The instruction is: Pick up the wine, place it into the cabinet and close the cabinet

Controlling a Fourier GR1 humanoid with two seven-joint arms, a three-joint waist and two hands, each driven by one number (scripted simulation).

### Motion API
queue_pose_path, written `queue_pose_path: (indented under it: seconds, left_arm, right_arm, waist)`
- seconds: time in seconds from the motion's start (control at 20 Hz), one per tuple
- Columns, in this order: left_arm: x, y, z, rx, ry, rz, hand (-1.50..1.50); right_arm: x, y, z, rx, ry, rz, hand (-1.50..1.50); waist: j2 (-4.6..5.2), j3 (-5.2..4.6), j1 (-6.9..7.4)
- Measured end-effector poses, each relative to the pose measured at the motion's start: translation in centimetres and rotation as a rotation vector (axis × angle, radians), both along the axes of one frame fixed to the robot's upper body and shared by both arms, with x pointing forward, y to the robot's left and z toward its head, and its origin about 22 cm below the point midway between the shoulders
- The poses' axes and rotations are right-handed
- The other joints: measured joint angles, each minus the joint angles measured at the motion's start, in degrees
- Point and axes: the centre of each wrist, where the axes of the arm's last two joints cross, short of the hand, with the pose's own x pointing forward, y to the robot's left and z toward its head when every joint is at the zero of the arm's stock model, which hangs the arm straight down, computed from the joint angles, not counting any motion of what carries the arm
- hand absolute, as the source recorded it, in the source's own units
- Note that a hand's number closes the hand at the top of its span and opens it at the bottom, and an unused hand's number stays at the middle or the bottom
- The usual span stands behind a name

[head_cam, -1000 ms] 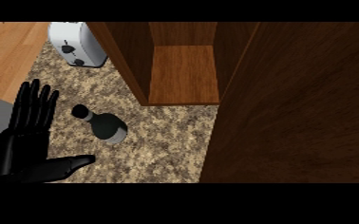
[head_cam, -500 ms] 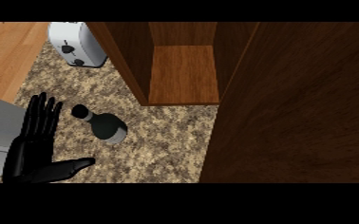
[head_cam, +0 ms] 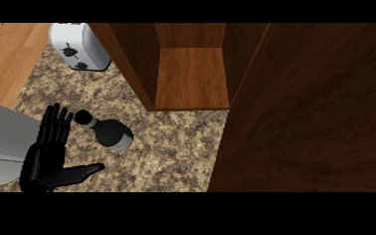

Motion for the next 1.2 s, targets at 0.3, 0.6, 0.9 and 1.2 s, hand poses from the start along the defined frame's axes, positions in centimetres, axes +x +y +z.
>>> queue_pose_path:
  seconds: [0.3,0.6,0.9,1.2]
  left_arm:
    - [0.7,0.6,-2.4,0.006,0.011,0.024,-1.50]
    - [1.3,0.6,-4.7,-0.024,0.026,-0.007,-1.50]
    - [1.4,0.2,-6.8,-0.096,0.055,-0.065,-1.50]
    - [2.3,-0.5,-8.1,-0.125,0.052,-0.106,-1.50]
  right_arm:
    - [0.1,0.3,0.2,0.002,0.007,0.005,-1.50]
    - [0.1,0.4,0.2,-0.004,0.000,-0.001,-1.50]
    - [0.1,0.2,0.2,-0.014,0.001,-0.011,-1.50]
    - [0.1,0.1,0.2,-0.026,-0.007,-0.020,-1.50]
  waist:
    - [0.05,0.00,0.18]
    - [0.07,0.00,0.17]
    - [0.04,0.00,0.05]
    - [0.09,0.01,0.07]
